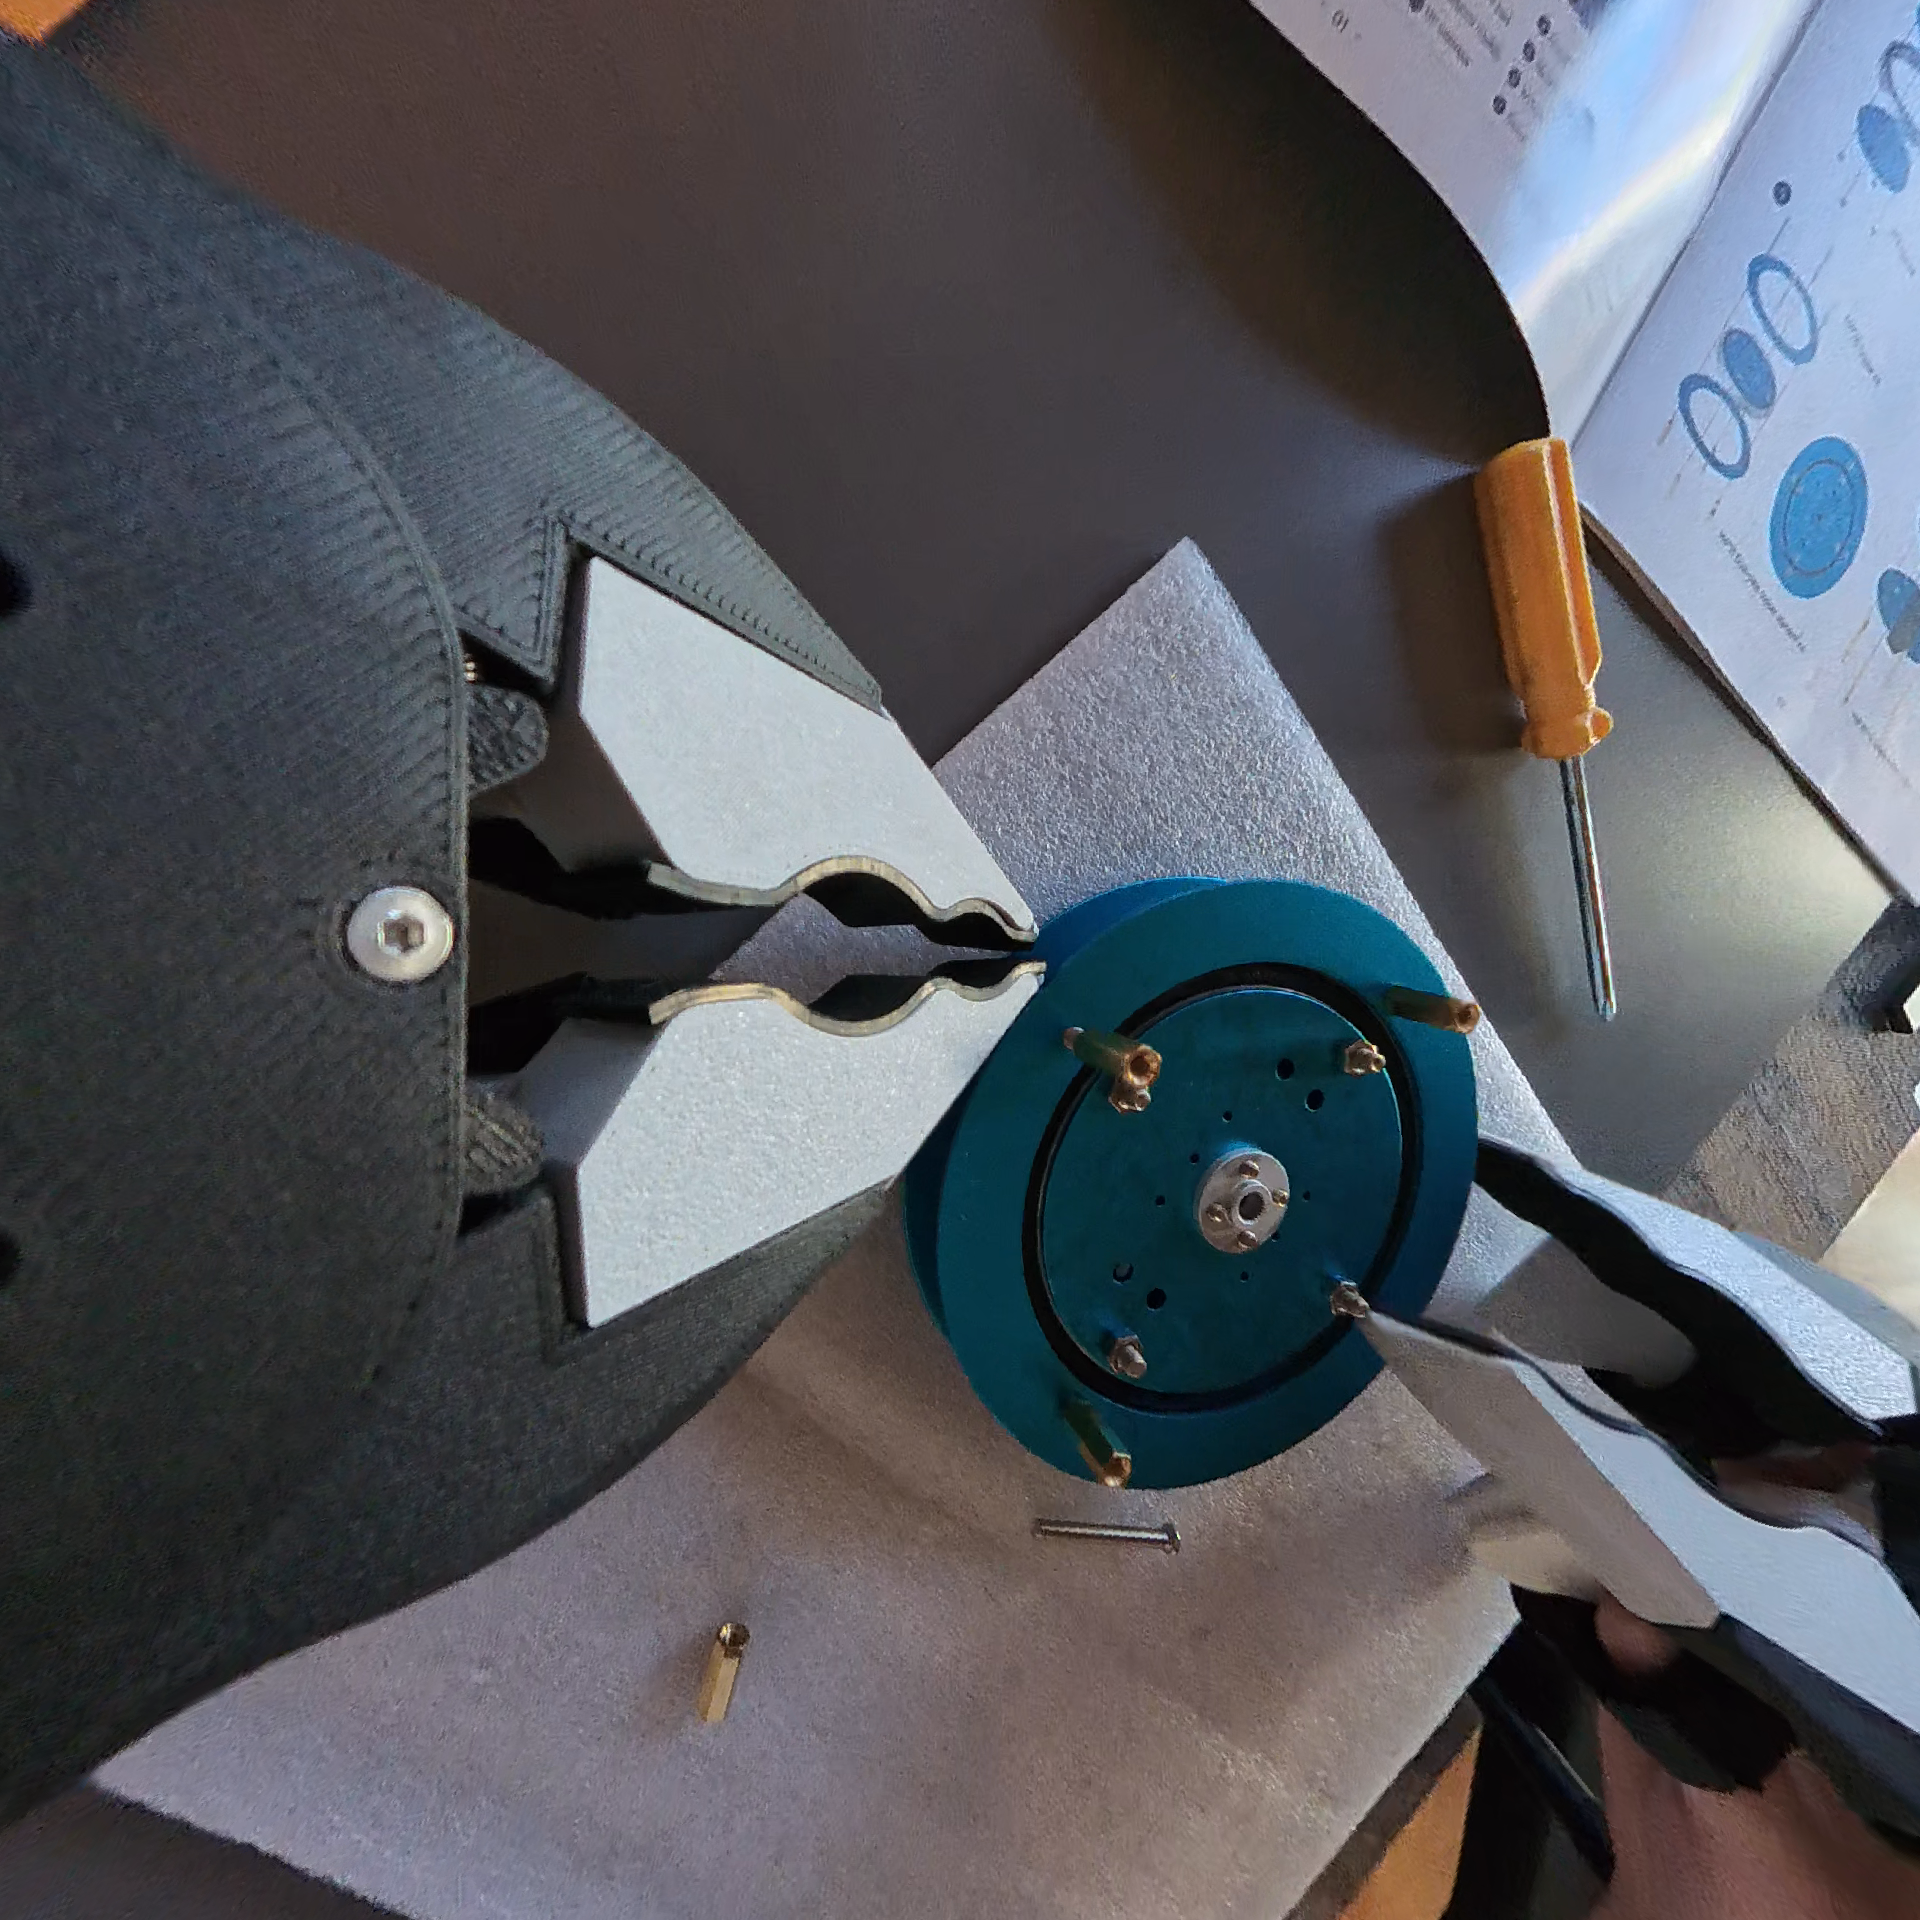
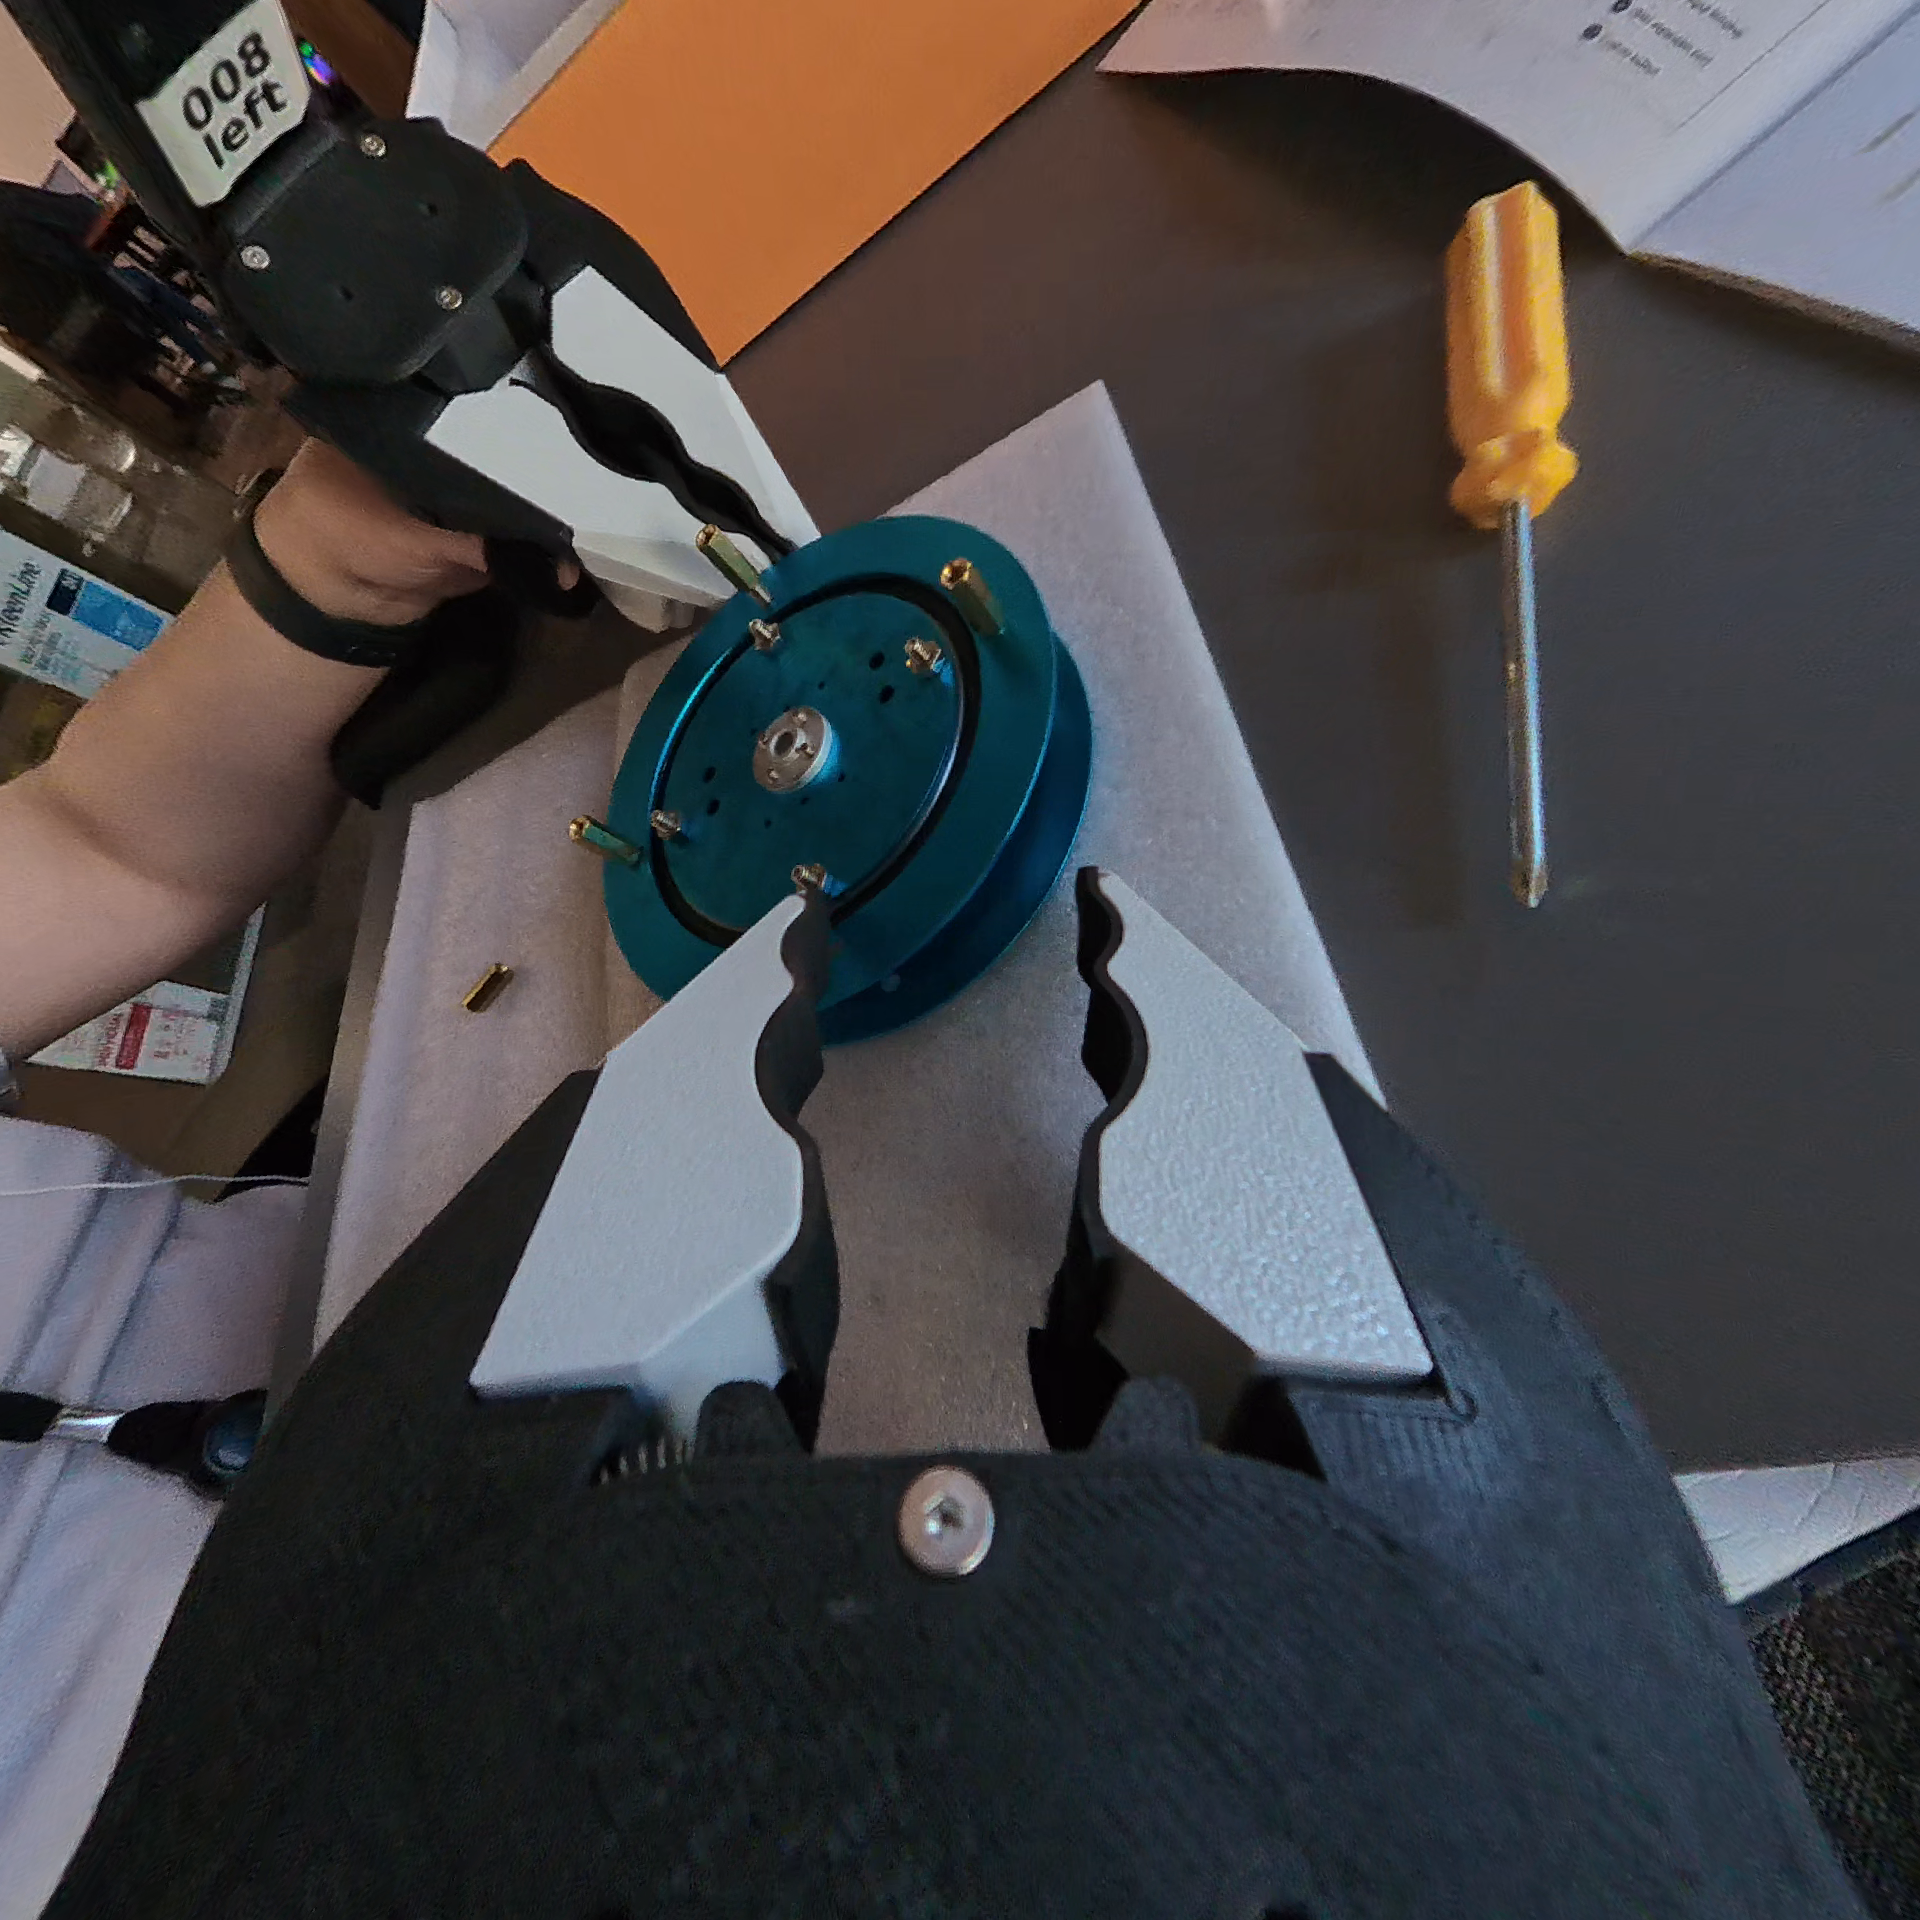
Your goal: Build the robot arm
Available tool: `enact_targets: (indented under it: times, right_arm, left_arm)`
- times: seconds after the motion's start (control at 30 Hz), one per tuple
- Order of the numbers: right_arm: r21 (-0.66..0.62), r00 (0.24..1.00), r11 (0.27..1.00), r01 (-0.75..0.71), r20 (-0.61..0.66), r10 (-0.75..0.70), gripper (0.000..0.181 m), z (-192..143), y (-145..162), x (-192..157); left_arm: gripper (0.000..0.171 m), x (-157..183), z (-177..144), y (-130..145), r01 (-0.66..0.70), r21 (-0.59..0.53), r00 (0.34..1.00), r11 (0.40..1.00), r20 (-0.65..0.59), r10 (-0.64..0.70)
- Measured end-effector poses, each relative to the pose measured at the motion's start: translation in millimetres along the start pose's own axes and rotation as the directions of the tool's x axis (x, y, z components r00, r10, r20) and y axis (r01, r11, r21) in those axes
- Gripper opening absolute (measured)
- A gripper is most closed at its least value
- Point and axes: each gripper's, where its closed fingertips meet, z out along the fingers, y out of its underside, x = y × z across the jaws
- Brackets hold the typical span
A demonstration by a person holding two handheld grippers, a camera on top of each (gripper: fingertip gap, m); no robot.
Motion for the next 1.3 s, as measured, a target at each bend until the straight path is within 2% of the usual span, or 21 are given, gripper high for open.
enact_targets:
  times: [0.13,0.27,0.6,0.77,0.93,1.03,1.1,1.17,1.23,1.3]
  right_arm:
    - [0.002,1.0,1.0,-0.022,0.011,0.022,0.047,0,-1,0]
    - [0.005,0.992,0.997,-0.077,0.098,0.076,0.045,4,0,-14]
    - [0.01,0.986,0.988,-0.154,0.059,0.154,0.04,5,-2,-9]
    - [0.0,0.987,0.988,-0.156,0.026,0.156,0.041,3,-1,-8]
    - [0.014,0.997,0.997,-0.077,0.0,0.077,0.042,-1,-1,-9]
    - [0.08,0.992,0.992,0.097,-0.092,-0.089,0.041,-11,-19,-10]
    - [0.084,0.965,0.967,0.241,-0.123,-0.23,0.039,-14,-37,-25]
    - [-0.058,0.912,0.916,0.397,-0.092,-0.401,0.037,-6,-43,-46]
    - [-0.256,0.797,0.78,0.571,-0.053,-0.601,0.037,5,-48,-59]
    - [-0.423,0.649,0.577,0.699,0.036,-0.76,0.035,19,-51,-66]
  left_arm:
    - [0.0,6,-4,-6,0.045,0.041,0.997,0.998,-0.061,-0.042]
    - [0.0,8,-5,-7,0.052,0.048,0.996,0.997,-0.073,-0.049]
    - [0.0,4,-1,-3,0.008,0.021,1.0,1.0,-0.022,-0.008]
    - [0.0,9,-2,-5,0.05,0.033,0.996,0.998,-0.072,-0.047]
    - [0.0,10,-4,-7,0.043,0.049,0.997,0.998,-0.068,-0.039]
    - [0.0,10,-3,-7,0.044,0.05,0.997,0.998,-0.071,-0.04]
    - [0.0,10,-3,-7,0.052,0.049,0.996,0.997,-0.077,-0.049]
    - [0.0,10,-3,-7,0.053,0.05,0.996,0.997,-0.078,-0.049]
    - [0.0,11,-4,-7,0.041,0.052,0.997,0.998,-0.071,-0.037]
    - [0.0,11,-4,-7,0.022,0.055,0.998,0.998,-0.059,-0.019]
